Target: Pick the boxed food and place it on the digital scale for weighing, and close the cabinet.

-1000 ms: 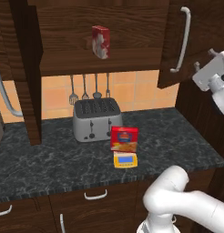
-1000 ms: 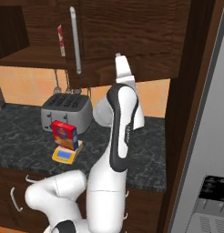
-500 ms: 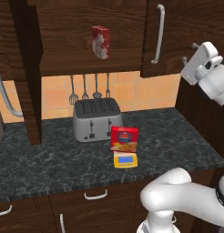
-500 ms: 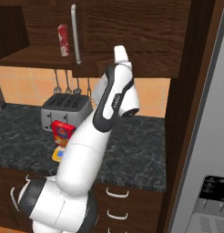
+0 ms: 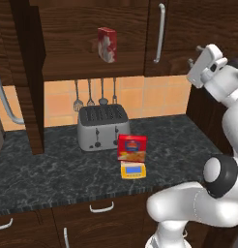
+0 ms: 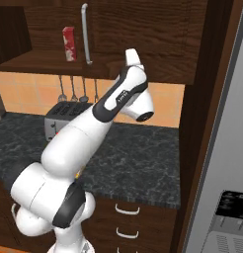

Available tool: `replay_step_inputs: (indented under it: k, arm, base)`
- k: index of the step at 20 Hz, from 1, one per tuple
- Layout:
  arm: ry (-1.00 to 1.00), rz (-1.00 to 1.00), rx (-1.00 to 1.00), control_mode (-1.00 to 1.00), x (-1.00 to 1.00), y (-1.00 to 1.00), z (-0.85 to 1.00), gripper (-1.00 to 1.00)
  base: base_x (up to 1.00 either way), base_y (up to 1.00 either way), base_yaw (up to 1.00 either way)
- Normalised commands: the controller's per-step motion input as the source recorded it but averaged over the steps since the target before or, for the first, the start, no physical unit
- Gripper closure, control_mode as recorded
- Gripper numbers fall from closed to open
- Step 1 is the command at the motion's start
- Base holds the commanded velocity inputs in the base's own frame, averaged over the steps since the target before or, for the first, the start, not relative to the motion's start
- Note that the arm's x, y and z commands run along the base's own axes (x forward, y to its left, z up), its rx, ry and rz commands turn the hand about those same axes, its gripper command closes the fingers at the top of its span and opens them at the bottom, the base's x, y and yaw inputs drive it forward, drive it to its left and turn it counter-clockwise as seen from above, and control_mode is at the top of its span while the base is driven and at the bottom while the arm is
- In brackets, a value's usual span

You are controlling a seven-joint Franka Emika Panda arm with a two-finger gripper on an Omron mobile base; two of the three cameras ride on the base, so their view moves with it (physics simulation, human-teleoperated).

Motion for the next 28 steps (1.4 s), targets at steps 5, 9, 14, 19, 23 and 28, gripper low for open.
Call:
replay_step_inputs:
  k: [5, 9, 14, 19, 23, 28]
  arm:
    - [-0.05, -0.01, -0.03, -1.00, -0.18, 0.35, 0.12, -1.00]
    - [-0.07, -0.05, 0.00, -1.00, -1.00, 0.12, 0.52, -1.00]
    - [-0.01, -0.02, 0.00, -1.00, -0.95, 0.00, 0.64, -1.00]
    - [0.00, 0.00, 0.08, -1.00, -1.00, 0.00, 0.67, -1.00]
    - [0.13, 0.00, 0.09, -1.00, -1.00, 0.00, 0.73, -1.00]
    - [0.06, 0.00, 0.04, -1.00, -0.93, 0.26, -0.29, -1.00]
  base:
    - [0.00, 0.00, 0.00]
    - [0.00, 0.00, 0.00]
    - [0.00, 0.00, 0.00]
    - [0.00, 0.00, 0.00]
    - [0.00, 0.00, 0.00]
    - [0.00, 0.00, 0.00]
